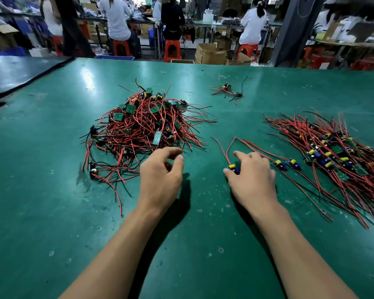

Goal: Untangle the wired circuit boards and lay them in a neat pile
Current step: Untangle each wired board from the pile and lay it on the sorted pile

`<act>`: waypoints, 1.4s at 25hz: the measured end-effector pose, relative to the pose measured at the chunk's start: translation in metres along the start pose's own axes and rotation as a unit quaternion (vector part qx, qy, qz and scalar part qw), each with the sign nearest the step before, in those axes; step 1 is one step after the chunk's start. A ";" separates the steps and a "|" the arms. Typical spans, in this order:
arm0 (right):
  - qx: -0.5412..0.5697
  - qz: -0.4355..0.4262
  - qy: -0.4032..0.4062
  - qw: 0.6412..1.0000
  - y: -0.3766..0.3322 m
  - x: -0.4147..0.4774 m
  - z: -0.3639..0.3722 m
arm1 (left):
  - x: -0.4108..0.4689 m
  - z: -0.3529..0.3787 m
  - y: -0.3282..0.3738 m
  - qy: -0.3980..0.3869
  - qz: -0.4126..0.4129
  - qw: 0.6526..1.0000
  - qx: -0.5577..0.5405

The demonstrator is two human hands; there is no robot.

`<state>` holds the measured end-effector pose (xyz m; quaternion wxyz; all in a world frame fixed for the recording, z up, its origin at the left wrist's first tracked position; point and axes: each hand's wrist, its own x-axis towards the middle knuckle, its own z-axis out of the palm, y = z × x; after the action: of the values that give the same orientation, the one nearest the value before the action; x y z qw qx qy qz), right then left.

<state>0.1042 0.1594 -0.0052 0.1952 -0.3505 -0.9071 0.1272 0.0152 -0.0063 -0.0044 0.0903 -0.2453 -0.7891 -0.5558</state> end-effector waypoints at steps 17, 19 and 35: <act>0.042 0.027 0.006 0.999 0.010 0.007 0.004 | 0.016 -0.009 -0.011 -0.052 -0.091 0.988 0.112; 0.042 0.048 0.014 0.998 0.016 0.011 0.002 | 0.014 -0.008 -0.010 -0.053 -0.083 0.989 0.110; 0.396 -0.053 -0.126 0.908 -0.023 -0.004 0.014 | -0.003 0.001 -0.001 -0.104 -0.009 0.974 0.202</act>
<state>0.0869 0.1387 -0.0107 0.2086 -0.1769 -0.8162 0.5089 0.0175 -0.0068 -0.0064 0.0505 -0.2712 -0.8925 -0.3568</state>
